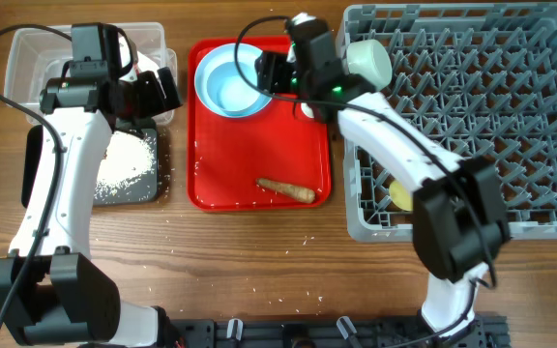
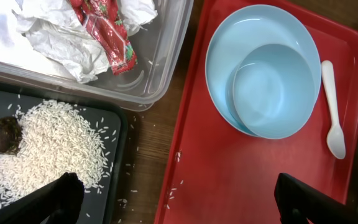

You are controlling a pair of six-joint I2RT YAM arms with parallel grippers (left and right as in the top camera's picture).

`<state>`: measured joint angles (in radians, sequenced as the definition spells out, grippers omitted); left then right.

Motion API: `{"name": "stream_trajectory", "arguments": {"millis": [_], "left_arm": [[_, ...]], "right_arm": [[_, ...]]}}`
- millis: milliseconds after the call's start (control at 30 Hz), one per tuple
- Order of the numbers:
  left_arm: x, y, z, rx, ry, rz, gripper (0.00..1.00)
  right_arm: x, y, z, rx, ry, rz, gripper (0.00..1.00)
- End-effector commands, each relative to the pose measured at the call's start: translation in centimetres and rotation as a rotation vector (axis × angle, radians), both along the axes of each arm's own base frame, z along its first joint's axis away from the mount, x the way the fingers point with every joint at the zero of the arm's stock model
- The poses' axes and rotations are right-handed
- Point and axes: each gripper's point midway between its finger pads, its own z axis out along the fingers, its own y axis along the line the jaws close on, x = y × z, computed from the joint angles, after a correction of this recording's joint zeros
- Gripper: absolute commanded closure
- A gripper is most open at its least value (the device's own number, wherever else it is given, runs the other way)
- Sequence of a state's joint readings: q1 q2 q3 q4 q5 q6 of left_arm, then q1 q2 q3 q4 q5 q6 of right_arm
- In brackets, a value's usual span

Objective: Sort waste into correct bins and load items into the dishwasher rack
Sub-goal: 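Place the green bowl upright in the rack's back corner, then grasp the blue bowl from the plate with right gripper, then place the blue bowl into the dish rack with right gripper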

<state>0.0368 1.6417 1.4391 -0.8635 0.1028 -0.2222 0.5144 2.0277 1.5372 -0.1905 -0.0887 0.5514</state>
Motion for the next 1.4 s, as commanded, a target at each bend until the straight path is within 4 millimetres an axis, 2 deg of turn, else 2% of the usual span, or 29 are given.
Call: {"name": "stream_trajectory", "arguments": {"millis": [0, 100, 167, 267, 433, 567, 633, 700, 800, 900, 933, 1000, 1067, 1100, 1167, 1300, 1367], "left_arm": [[-0.3, 0.0, 0.2, -0.008, 0.002, -0.003, 0.0], [-0.3, 0.0, 0.2, -0.008, 0.003, -0.003, 0.0], [-0.3, 0.0, 0.2, -0.008, 0.003, -0.003, 0.01], [-0.4, 0.0, 0.2, -0.008, 0.004, -0.003, 0.0], [-0.4, 0.0, 0.2, -0.008, 0.006, -0.003, 0.0], [-0.4, 0.1, 0.2, -0.008, 0.006, -0.003, 0.0], [-0.4, 0.1, 0.2, -0.008, 0.006, -0.003, 0.0], [-0.4, 0.1, 0.2, -0.008, 0.006, -0.003, 0.0], [-0.4, 0.1, 0.2, -0.008, 0.006, -0.003, 0.0], [-0.4, 0.1, 0.2, -0.008, 0.006, -0.003, 0.0], [-0.4, 0.1, 0.2, -0.008, 0.006, -0.003, 0.0], [-0.4, 0.1, 0.2, -0.008, 0.005, -0.003, 0.0], [-0.4, 0.1, 0.2, -0.008, 0.005, -0.003, 0.0], [-0.4, 0.1, 0.2, -0.008, 0.005, -0.003, 0.0], [-0.3, 0.1, 0.3, -0.008, 0.001, -0.003, 0.0], [-0.1, 0.1, 0.4, -0.007, -0.008, -0.003, 0.0], [0.0, 0.1, 0.4, -0.007, -0.012, -0.003, 0.0]], "right_arm": [[-0.2, 1.0, -4.7, -0.005, 0.085, -0.029, 0.35], [-0.4, 1.6, -7.3, 0.012, 0.14, -0.016, 0.4], [-0.3, 2.4, -8.3, 0.036, 0.146, -0.005, 0.46], [-0.5, 2.5, -9.9, 0.033, 0.171, -0.007, 0.53], [-1.3, 2.8, -11.8, 0.03, 0.223, 0.023, 0.72], [-1.2, 2.5, -10.5, 0.017, 0.201, 0.04, 0.86], [-1.3, 1.6, -9.2, -0.013, 0.185, 0.055, 0.94], [-1.4, 0.5, -7.8, -0.048, 0.172, 0.057, 0.96], [-1.7, -1.5, -3.7, -0.114, 0.112, 0.064, 0.96], [-1.6, -4.9, 1.6, -0.175, 0.03, -0.012, 0.96], [-1.9, -7.7, 4.5, -0.227, -0.007, -0.098, 0.96], [-3.0, -12.7, 8.2, -0.341, -0.05, -0.244, 0.96], [-5.3, -18.9, 11.1, -0.531, -0.073, -0.434, 0.96], [-7.1, -22.4, 12.3, -0.681, -0.071, -0.543, 0.96], [-9.4, -25.8, 12.6, -0.848, -0.032, -0.658, 0.96], [-12.0, -28.8, 9.4, -1.103, 0.05, -0.678, 0.96], [-12.8, -30.4, 8.9, -1.256, 0.03, -0.713, 0.96]]}}
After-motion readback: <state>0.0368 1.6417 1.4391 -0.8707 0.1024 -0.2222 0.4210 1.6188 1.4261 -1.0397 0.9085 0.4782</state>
